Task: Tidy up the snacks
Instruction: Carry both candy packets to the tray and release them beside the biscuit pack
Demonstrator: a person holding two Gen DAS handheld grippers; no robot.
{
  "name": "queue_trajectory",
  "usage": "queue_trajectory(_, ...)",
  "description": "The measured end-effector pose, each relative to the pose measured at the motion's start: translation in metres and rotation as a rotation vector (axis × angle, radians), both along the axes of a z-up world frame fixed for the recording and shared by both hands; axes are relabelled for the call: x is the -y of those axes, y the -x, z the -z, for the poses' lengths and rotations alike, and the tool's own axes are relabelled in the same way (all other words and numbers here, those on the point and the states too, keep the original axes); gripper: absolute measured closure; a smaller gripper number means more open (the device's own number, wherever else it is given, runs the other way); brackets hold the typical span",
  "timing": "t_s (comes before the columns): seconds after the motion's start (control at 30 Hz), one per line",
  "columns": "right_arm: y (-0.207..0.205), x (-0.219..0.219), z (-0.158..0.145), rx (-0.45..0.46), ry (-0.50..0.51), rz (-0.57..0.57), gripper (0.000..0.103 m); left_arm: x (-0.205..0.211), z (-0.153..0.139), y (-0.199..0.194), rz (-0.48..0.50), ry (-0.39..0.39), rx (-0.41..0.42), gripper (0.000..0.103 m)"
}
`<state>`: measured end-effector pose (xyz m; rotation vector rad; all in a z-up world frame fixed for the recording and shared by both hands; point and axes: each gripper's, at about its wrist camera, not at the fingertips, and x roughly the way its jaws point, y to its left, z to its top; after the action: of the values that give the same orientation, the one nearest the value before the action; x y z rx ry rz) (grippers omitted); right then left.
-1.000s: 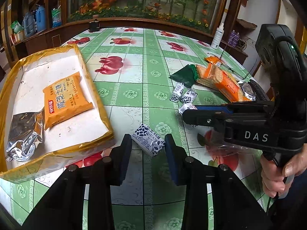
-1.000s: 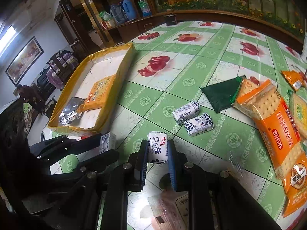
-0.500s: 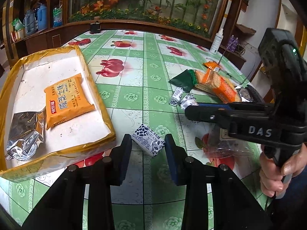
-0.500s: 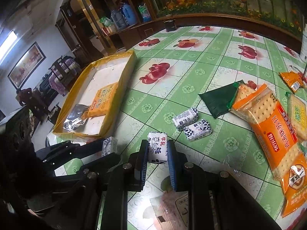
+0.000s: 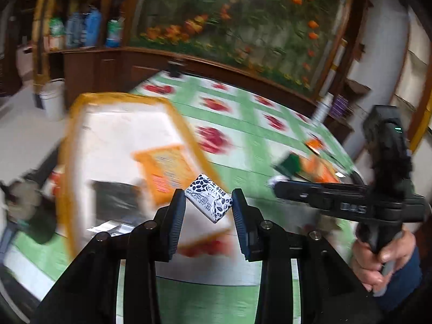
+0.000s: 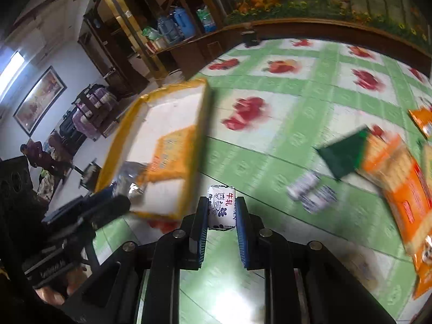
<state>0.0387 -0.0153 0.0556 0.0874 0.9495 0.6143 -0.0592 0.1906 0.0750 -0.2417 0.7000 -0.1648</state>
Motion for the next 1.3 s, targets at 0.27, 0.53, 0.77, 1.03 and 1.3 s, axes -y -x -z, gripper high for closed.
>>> queue_trajectory(0.27, -0.039, -0.090, 0.001, -0.067, -0.037, -0.069, 0.084, -0.045, 0.029, -0.040, -0.146, -0.008, -0.076, 0.070)
queue_trajectory(0.53, -0.067, -0.137, 0.030, -0.127, -0.015, -0.045, 0.083, -0.061, 0.045, -0.045, -0.209, -0.010, -0.103, 0.070)
queue_trajectory(0.77, -0.068, -0.141, 0.031, -0.112, -0.030, -0.046, 0.071, -0.057, 0.044, -0.042, -0.216, -0.024, -0.070, 0.070)
queue_trajectory(1.03, -0.059, -0.111, 0.011, -0.055, -0.082, -0.025, 0.068, -0.061, 0.039, -0.036, -0.214, 0.067, -0.008, 0.048)
queue_trajectory(1.3, -0.042, -0.041, -0.004, -0.010, -0.134, 0.032, 0.066, -0.063, 0.032, -0.023, -0.210, 0.121, 0.064, 0.047)
